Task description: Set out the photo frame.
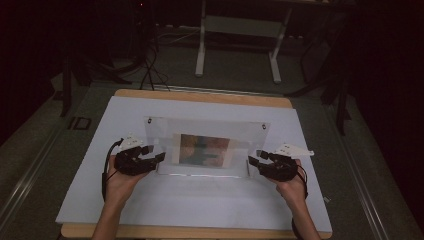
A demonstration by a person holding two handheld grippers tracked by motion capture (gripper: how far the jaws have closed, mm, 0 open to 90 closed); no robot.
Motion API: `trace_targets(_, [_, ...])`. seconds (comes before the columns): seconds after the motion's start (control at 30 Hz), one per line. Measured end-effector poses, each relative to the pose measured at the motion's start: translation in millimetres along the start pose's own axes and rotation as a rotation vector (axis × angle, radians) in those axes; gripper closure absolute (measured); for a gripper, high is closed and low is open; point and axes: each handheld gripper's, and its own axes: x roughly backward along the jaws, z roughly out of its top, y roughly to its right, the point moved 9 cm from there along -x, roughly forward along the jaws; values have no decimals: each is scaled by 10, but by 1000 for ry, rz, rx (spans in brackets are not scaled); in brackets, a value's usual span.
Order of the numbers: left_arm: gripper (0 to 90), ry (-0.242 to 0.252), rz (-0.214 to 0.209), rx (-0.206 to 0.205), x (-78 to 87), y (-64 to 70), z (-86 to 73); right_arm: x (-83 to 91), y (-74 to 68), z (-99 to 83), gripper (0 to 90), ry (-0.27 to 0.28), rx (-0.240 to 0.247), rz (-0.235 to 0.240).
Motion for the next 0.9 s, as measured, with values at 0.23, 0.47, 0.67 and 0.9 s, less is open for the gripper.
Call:
trace_targets(0.23, [436, 39, -4, 14, 144, -100, 36, 121, 58, 38, 522, 8, -1, 0])
trace_targets(0.47, [443, 87, 9, 44, 286, -221, 66, 222, 148, 65, 523, 22, -12, -15])
trace_targets(0.67, [447, 123, 46, 72, 386, -352, 71, 269, 231, 56, 524, 27, -32, -33])
trace_targets(0.9, [447, 145, 85, 110, 398, -485, 28, 292, 319, 29, 525, 29, -50, -50])
